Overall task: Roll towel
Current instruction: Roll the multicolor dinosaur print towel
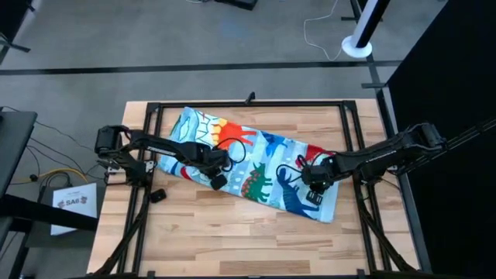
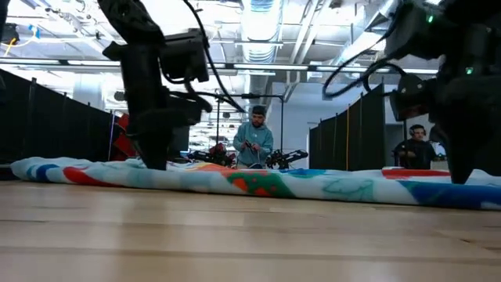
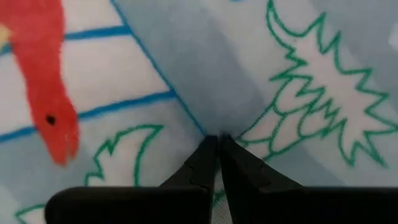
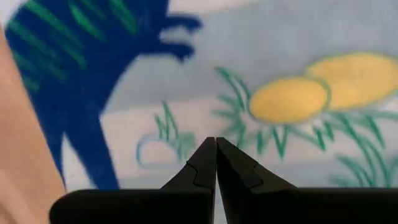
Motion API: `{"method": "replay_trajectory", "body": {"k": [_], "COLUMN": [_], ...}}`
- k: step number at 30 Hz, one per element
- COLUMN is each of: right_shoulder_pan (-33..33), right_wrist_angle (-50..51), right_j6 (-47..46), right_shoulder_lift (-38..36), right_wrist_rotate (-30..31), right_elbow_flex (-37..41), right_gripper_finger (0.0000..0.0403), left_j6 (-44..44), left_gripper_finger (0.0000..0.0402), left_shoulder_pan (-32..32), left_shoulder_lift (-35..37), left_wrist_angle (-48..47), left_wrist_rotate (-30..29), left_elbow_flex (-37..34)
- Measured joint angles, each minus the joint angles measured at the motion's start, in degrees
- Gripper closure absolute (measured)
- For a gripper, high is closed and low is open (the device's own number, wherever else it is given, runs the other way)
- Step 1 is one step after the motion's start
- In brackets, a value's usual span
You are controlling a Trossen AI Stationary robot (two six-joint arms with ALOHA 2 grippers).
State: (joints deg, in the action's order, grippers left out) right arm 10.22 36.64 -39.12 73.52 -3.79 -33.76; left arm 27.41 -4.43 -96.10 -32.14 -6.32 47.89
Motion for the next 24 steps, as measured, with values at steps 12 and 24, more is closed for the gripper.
{"method": "replay_trajectory", "body": {"k": [12,24], "right_shoulder_pan": [7.0,7.6], "right_wrist_angle": [22.0,14.5], "right_j6": [-22.5,-58.0], "right_shoulder_lift": [-1.7,-14.9], "right_wrist_rotate": [-1.7,-0.6], "right_elbow_flex": [-10.2,2.7], "right_gripper_finger": [0.0388,0.0184], "left_j6": [-7.3,-9.0], "left_gripper_finger": [0.0389,0.0389], "left_shoulder_pan": [-2.0,-1.0], "left_shoulder_lift": [9.4,16.1], "left_wrist_angle": [-3.5,22.2], "left_wrist_rotate": [-5.8,-5.9], "left_elbow_flex": [-1.5,-1.2]}}
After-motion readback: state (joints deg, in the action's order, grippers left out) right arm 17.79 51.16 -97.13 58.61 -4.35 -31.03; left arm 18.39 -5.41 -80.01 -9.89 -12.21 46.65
